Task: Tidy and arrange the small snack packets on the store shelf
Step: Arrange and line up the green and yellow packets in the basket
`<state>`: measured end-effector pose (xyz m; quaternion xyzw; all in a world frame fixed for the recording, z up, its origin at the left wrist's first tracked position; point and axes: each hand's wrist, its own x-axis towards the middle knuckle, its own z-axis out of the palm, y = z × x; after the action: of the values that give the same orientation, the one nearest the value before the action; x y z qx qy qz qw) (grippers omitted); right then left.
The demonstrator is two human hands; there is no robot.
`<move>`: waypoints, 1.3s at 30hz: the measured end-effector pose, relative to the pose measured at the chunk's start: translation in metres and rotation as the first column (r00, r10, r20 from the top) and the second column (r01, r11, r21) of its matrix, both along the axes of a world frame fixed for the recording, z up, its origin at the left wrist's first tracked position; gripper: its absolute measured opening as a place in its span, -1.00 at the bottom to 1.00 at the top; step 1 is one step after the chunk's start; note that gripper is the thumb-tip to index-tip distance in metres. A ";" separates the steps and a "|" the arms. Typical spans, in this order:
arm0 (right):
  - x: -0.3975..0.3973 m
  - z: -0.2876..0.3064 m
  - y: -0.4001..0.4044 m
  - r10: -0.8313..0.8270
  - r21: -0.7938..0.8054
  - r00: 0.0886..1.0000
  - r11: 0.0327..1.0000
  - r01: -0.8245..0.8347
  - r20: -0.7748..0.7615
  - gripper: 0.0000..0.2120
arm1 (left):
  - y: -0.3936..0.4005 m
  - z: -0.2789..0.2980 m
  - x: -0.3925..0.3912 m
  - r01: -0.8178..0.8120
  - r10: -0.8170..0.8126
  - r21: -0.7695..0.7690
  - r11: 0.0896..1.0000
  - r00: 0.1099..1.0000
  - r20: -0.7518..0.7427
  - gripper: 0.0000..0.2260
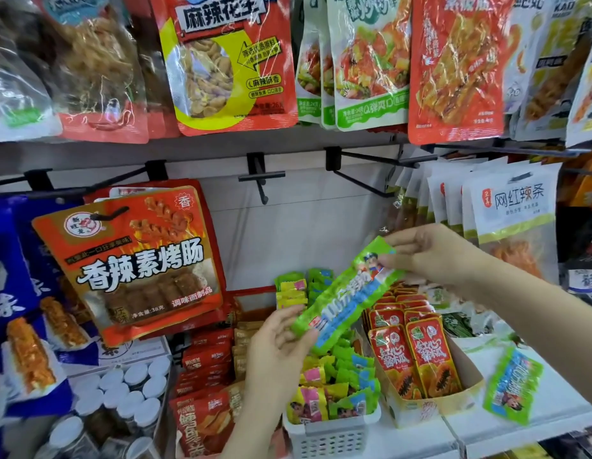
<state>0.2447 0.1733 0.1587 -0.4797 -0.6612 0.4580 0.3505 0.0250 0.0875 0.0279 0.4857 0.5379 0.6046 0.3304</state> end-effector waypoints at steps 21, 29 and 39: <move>-0.011 -0.043 0.035 -0.313 0.448 0.943 0.831 0.330 -0.114 -0.77 | 0.117 -0.016 -0.023 0.047 -0.241 -0.244 0.969 0.406 -0.882 -0.49; -0.048 -0.053 0.039 -0.308 0.588 0.938 0.793 0.161 0.158 -0.79 | 0.103 -0.019 -0.030 0.084 -0.249 -0.237 0.968 0.452 -0.856 -0.59; -0.091 -0.088 0.071 -0.175 0.325 0.766 0.944 -0.046 0.618 -0.65 | 0.103 -0.024 -0.032 0.095 -0.254 -0.238 0.967 0.476 -0.842 -0.59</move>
<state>0.1539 0.2441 0.0705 -0.5656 -0.7891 0.1408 0.1937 -0.0068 0.1906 0.0038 0.7474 0.6243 0.1969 0.1130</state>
